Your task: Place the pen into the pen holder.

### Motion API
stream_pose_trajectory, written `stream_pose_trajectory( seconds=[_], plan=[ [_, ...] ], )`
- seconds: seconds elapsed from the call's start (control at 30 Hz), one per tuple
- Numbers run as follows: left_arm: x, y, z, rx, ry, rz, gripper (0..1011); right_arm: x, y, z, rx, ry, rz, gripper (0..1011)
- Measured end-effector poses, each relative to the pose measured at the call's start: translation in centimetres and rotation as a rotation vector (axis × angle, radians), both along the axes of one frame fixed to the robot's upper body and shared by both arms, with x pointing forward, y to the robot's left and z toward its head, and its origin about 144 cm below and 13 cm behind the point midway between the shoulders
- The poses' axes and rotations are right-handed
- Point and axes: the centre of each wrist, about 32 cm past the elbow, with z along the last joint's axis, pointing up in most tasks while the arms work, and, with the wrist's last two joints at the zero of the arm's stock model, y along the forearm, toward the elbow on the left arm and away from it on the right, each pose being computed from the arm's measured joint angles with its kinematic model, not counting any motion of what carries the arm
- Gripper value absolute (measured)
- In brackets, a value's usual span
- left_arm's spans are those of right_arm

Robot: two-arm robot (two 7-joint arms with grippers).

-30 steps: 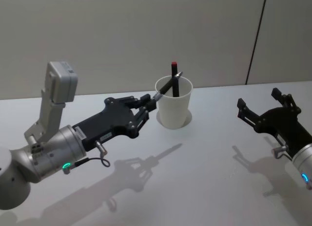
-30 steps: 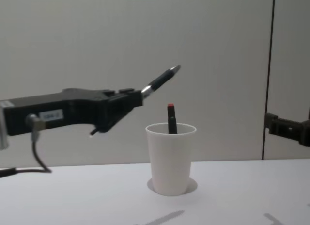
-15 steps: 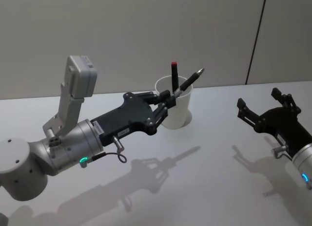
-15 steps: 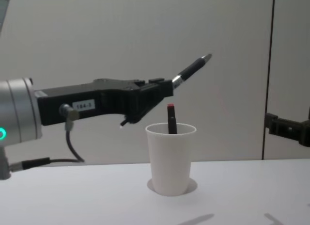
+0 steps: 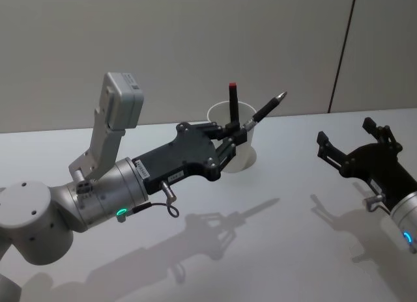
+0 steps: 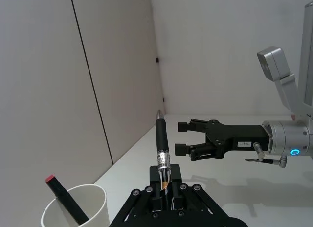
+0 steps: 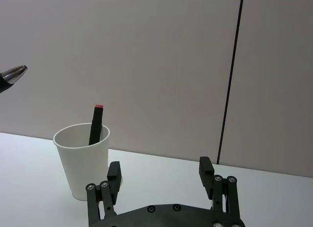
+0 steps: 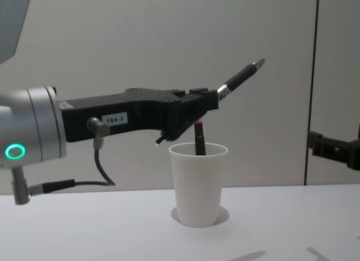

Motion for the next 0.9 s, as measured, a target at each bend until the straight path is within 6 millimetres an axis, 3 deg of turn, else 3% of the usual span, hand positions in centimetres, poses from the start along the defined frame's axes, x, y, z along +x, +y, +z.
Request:
stream_pose_trajectory(
  seconds=[0.4, 0.9],
  plan=[
    [0.1, -0.3, 0.1, 0.002, -0.002, -0.009, 129, -0.2, -0.2, 0.0, 0.011, 0.002, 0.013, 1002],
    [0.1, -0.5, 0.1, 0.003, -0.003, -0.012, 129, -1.9, -0.9, 0.5, 0.111, 0.023, 0.071, 1002]
  ],
)
